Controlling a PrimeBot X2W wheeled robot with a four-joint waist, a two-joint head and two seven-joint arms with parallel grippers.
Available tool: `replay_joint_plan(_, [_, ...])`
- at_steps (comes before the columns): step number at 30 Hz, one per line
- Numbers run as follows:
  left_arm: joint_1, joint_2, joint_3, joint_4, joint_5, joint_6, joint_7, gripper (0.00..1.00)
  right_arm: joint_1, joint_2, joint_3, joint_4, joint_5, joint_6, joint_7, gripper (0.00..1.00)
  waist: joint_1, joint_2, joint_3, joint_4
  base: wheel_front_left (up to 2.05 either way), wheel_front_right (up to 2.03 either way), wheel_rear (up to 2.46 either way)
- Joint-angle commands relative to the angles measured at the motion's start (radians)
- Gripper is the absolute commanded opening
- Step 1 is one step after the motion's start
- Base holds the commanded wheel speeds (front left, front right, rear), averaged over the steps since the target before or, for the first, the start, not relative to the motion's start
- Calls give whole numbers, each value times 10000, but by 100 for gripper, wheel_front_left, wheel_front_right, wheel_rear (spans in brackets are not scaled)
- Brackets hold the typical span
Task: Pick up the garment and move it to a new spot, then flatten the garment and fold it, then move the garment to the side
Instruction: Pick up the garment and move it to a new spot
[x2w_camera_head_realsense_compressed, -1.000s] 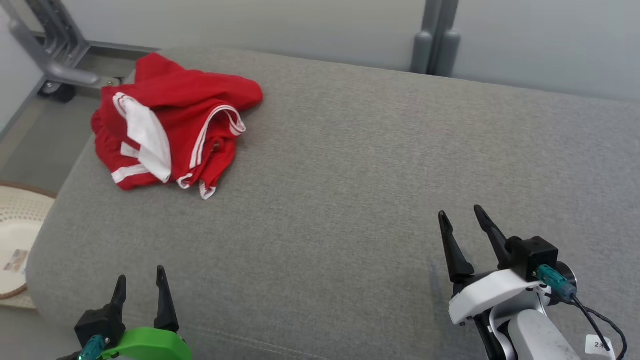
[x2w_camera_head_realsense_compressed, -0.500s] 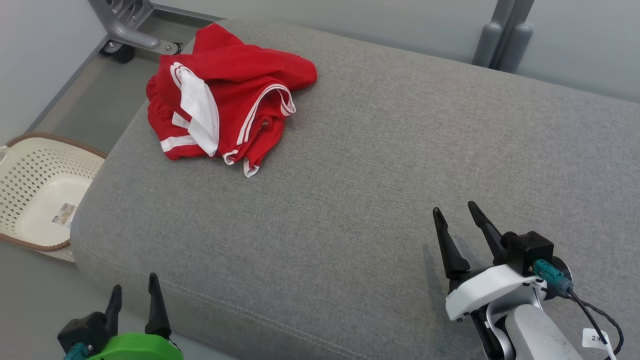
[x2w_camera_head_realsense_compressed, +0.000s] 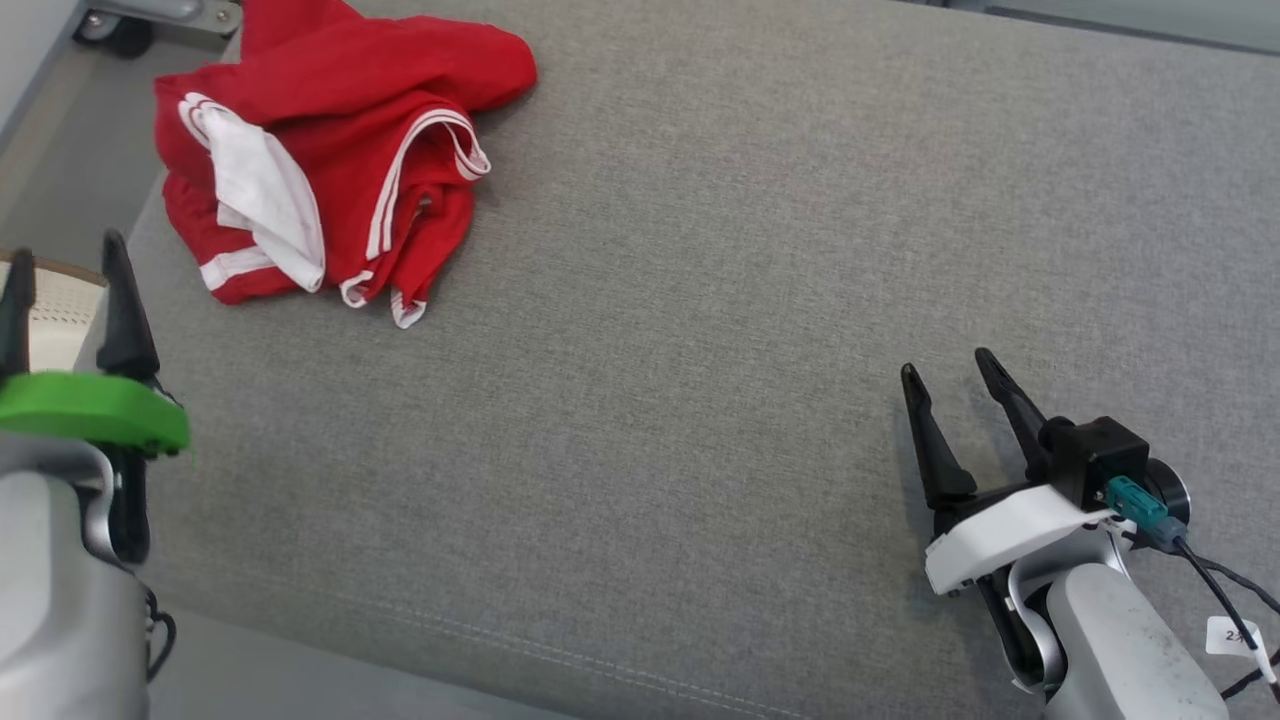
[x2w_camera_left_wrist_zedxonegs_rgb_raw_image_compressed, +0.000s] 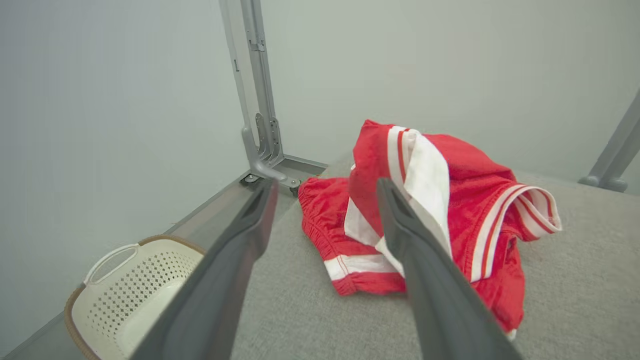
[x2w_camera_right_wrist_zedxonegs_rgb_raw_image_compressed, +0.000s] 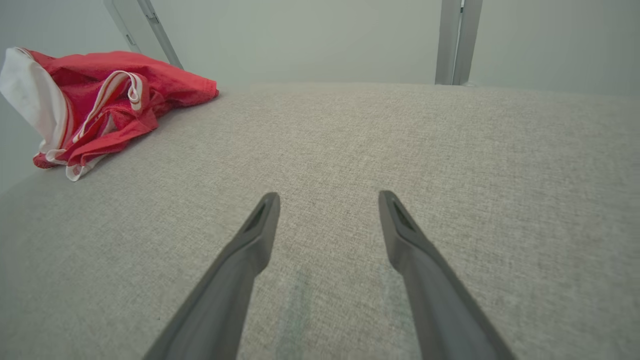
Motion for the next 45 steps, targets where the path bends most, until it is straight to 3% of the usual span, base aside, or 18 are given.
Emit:
replay_joint_plan(1, [-371, 168, -170, 87, -204, -37, 76, 100, -160, -55, -34, -51, -74, -3, -32, 100, -1, 0, 630, -612, 0, 0, 0])
replay_joint_plan(8, [-2154, 1453, -987, 968, -1310, -36, 742, 100, -314, -178, -126, -123, -60, -3, -32, 100, -1, 0, 1160, -1261, 0, 0, 0])
replay_joint_plan(12, [-2787, 1828, -1094, 1759, -1626, -38, 1094, 100, -294, -176, -182, -148, -92, -3, -32, 100, -1, 0, 1306, -1581, 0, 0, 0])
replay_joint_plan(23, [-3416, 1683, -1218, 3660, -1812, 281, 1814, 100, -276, -141, -160, -115, -11, -3, -30, 100, -1, 0, 1319, -1960, 0, 0, 0])
replay_joint_plan(24, [-3427, 1626, -1215, 3783, -1883, 255, 1819, 77, -282, -137, -147, -104, -10, -3, -30, 100, -1, 0, 1301, -1968, 0, 0, 0])
replay_joint_plan(25, [-3424, 1598, -1235, 3866, -1907, 229, 1792, 19, -294, -127, -129, -89, -2, -3, -30, 100, -1, 0, 1274, -1972, 0, 0, 0])
replay_joint_plan(26, [-3404, 1575, -1262, 3950, -1935, 219, 1740, 0, -303, -104, -112, -87, 9, -3, -30, 100, -1, 0, 1230, -1979, 0, 0, 0])
replay_joint_plan(34, [-3377, 1658, -1798, 3866, -1577, 48, 873, 0, -257, 64, -126, -1, 159, -3, -32, 100, -1, 0, 814, -2018, 0, 0, 0])
replay_joint_plan(41, [-3767, 1627, -2790, 2330, -945, -22, 184, 0, -72, 406, -93, 136, 395, -3, -32, 100, -1, 0, 233, -2149, 0, 0, 0])
replay_joint_plan(45, [-3927, 1275, -3402, 1094, -959, -40, 81, 0, 54, 579, -115, 192, 518, -3, -32, 100, -1, 0, -75, -2374, 0, 0, 0])
